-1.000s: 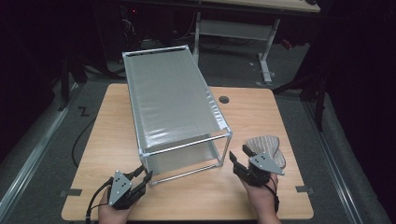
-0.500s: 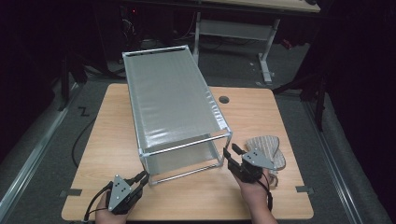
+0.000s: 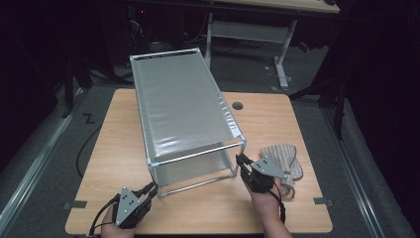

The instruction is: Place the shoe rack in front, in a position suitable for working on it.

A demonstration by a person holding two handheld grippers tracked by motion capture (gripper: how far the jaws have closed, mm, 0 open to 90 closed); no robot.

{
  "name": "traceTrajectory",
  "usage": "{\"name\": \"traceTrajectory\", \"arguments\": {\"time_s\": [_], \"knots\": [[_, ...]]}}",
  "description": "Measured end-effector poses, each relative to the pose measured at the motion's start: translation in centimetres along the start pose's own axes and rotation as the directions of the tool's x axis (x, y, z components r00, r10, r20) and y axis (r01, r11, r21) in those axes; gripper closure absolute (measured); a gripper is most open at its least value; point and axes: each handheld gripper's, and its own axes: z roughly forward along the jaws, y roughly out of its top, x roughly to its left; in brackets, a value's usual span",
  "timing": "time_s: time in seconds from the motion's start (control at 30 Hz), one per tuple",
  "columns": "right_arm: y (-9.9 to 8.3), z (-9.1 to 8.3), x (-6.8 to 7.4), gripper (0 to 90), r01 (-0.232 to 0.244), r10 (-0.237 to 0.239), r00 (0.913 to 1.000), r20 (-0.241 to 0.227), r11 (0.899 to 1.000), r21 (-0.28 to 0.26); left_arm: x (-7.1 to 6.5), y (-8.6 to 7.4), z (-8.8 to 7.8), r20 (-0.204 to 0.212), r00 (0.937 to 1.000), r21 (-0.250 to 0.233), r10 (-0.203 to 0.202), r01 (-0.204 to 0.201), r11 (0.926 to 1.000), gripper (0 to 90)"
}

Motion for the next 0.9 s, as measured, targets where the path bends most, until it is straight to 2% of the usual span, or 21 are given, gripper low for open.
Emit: {"name": "traceTrajectory", "arguments": {"time_s": [0.4, 0.9], "knots": [[-0.1, -0.5, 0.1, 80.0, 0.014, -0.014, 0.9998, -0.015, 1.000, 0.001, 0.3, 0.0, 0.1, -0.003, 1.0000, 0.003, -0.003, 0.003, 1.0000, 78.7], [-0.6, -1.9, -0.2, 79.8, 0.015, -0.015, 0.9999, 0.001, 1.000, 0.005, 0.4, 0.4, 1.1, 0.014, 0.9999, 0.001, 0.004, -0.004, 1.0000, 78.5]]}}
